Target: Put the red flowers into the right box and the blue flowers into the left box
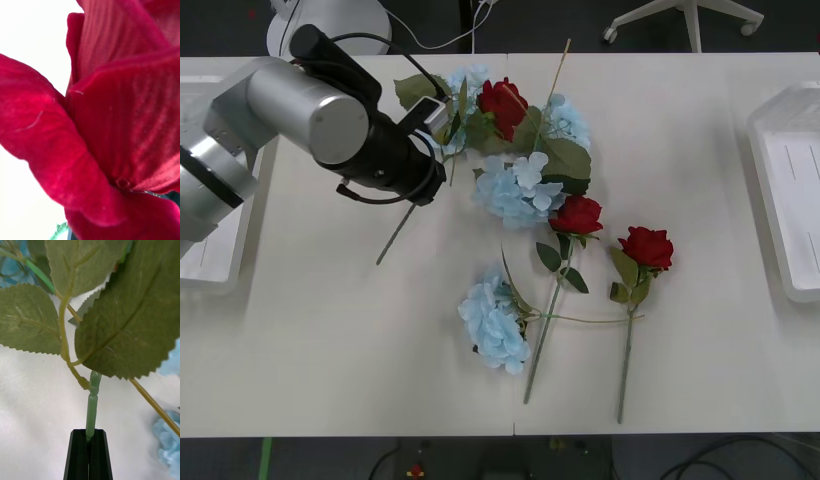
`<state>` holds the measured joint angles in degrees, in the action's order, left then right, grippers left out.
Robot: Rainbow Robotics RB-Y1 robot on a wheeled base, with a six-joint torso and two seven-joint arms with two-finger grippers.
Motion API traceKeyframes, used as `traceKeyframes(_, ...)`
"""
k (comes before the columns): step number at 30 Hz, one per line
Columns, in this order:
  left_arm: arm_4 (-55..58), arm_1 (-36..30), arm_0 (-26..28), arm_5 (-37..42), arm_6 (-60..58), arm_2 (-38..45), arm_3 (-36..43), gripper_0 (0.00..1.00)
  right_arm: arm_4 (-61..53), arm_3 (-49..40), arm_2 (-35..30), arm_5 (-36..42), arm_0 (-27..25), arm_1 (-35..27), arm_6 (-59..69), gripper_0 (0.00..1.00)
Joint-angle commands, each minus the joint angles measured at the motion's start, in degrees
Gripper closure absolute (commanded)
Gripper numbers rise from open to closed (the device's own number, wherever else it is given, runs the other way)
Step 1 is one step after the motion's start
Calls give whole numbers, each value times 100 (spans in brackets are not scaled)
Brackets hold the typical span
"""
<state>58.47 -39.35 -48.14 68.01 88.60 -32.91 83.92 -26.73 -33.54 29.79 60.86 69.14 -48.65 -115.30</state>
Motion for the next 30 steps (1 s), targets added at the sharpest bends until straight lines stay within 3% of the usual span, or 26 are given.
traceKeyframes(1, 121, -222, 788, 609, 316, 1401, 1021, 100, 511, -109, 36, -381, -401, -100, 473, 100)
traceKeyframes(7, 859, -178, 1307, 943, 263, 2341, 1548, 100, 889, -109, 27, -575, -858, -21, 1132, 100)
traceKeyframes(16, 2292, -178, 1430, 907, 149, 2544, 1548, 100, 1091, -109, 27, -707, -1166, 40, 1528, 97)
traceKeyframes(17, 2406, -178, 1430, 907, 131, 2544, 1548, 100, 1091, -101, 27, -707, -1174, 40, 1528, 90)
traceKeyframes(19, 2899, -170, 1430, 890, 70, 2535, 1548, 100, 1082, 14, 27, -786, -1166, 40, 1510, 63)
traceKeyframes(23, 3610, -161, 1430, 864, -1, 2535, 1557, 100, 889, 321, 27, -1093, -1166, 40, 1458, 37)
traceKeyframes(26, 3874, -108, 1421, 846, 17, 2535, 1557, 100, 643, 365, 18, -1085, -1166, -21, 1387, 24)
traceKeyframes(30, 4076, 15, 1421, 793, 52, 2535, 1557, 100, 194, 330, -44, -953, -1113, -144, 1036, 15)
